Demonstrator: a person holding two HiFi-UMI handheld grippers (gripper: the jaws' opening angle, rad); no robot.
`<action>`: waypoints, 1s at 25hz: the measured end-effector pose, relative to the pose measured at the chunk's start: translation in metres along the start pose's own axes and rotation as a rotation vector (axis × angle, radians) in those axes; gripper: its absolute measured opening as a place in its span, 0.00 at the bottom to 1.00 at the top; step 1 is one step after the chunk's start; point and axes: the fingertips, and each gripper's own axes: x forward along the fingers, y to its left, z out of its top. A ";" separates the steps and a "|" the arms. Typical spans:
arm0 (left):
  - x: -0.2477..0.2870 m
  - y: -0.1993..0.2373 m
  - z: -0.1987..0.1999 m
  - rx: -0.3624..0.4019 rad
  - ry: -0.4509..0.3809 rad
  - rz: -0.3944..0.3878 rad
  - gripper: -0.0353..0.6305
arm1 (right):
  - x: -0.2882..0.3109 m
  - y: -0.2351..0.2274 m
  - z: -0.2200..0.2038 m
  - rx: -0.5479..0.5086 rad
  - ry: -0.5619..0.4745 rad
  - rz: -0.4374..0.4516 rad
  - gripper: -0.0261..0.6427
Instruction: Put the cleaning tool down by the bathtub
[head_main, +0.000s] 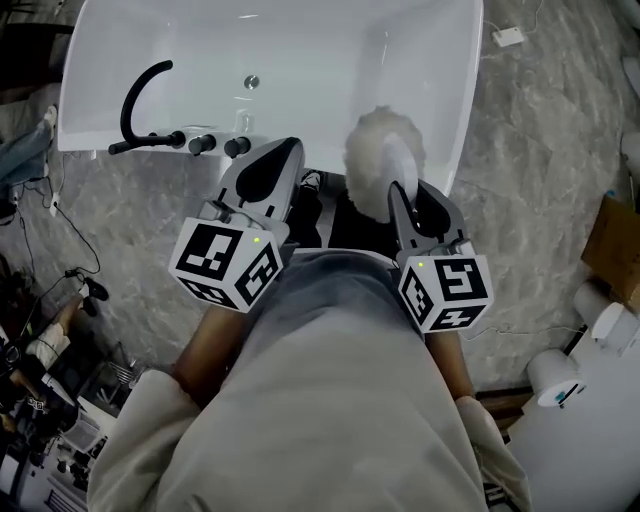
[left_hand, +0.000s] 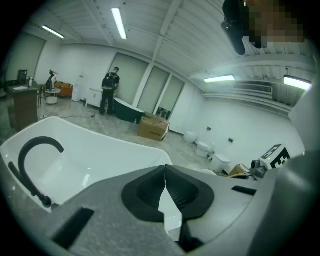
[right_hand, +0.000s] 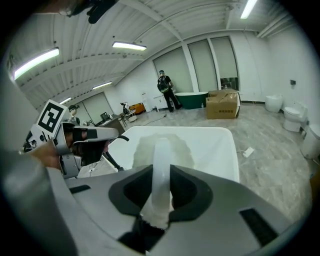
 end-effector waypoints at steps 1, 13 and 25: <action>-0.001 0.002 -0.001 -0.007 -0.001 0.013 0.07 | 0.003 0.000 -0.001 -0.010 0.009 0.012 0.16; -0.022 0.029 -0.008 -0.020 -0.038 0.078 0.07 | 0.035 0.024 -0.015 -0.086 0.096 0.091 0.16; -0.054 0.057 -0.004 0.035 -0.092 0.068 0.07 | 0.063 0.058 -0.040 -0.170 0.144 0.112 0.16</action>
